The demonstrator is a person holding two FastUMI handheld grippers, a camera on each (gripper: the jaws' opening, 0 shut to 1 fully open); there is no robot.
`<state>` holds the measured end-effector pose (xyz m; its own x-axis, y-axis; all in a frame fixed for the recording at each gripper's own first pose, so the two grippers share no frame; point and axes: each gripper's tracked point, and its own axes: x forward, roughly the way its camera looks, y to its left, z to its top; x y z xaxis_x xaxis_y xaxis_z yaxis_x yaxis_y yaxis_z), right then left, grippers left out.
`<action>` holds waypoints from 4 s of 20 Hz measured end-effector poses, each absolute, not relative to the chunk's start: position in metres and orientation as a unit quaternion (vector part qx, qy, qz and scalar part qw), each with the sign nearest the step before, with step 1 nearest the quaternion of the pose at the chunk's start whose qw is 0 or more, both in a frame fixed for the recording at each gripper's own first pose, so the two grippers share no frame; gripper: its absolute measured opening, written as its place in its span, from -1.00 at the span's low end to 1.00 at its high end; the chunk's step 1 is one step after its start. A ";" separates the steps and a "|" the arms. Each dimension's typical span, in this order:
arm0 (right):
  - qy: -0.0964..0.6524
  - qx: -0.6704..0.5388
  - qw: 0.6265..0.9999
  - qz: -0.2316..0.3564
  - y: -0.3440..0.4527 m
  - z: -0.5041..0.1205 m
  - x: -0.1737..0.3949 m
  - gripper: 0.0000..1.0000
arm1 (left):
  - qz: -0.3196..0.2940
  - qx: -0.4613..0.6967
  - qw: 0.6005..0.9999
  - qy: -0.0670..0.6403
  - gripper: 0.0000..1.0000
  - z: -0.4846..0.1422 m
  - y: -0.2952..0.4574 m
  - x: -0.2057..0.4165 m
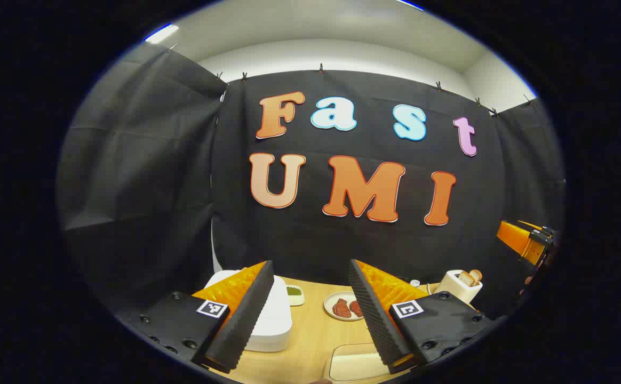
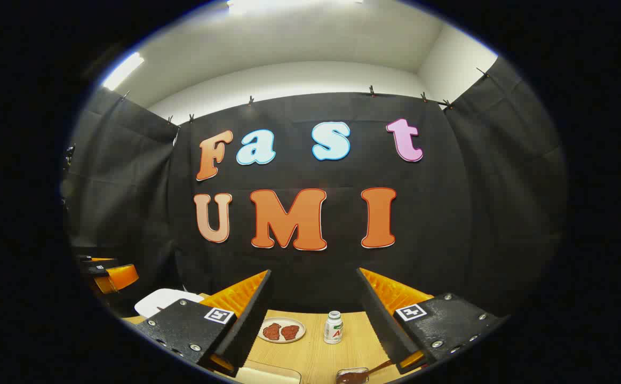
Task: Close the left gripper, press the button to open the rice cooker; take a wooden spoon from the chopstick holder with the right hand, scoop a spoonful of rice and pour it into the rice cooker, then put the wooden spoon back into the chopstick holder.
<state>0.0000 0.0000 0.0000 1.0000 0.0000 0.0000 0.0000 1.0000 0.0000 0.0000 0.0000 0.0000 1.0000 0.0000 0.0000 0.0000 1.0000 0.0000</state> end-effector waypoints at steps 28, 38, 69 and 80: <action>0.025 -0.002 0.999 -0.038 -0.042 -0.017 -0.006 0.89 | 0.034 0.064 0.995 -0.073 -0.06 0.068 0.043 0.014; 0.034 -0.015 0.997 -0.067 -0.059 -0.022 -0.018 0.89 | 0.053 -0.085 0.979 0.179 -0.91 -0.036 0.102 0.076; 0.109 -0.040 0.975 -0.189 -0.102 -0.072 -0.073 0.89 | 0.036 -0.096 0.915 0.390 -0.90 -0.182 0.146 0.152; 0.166 0.009 0.974 -0.155 -0.111 -0.132 -0.057 0.90 | 0.037 -0.006 0.989 0.140 -0.91 -0.046 0.126 0.125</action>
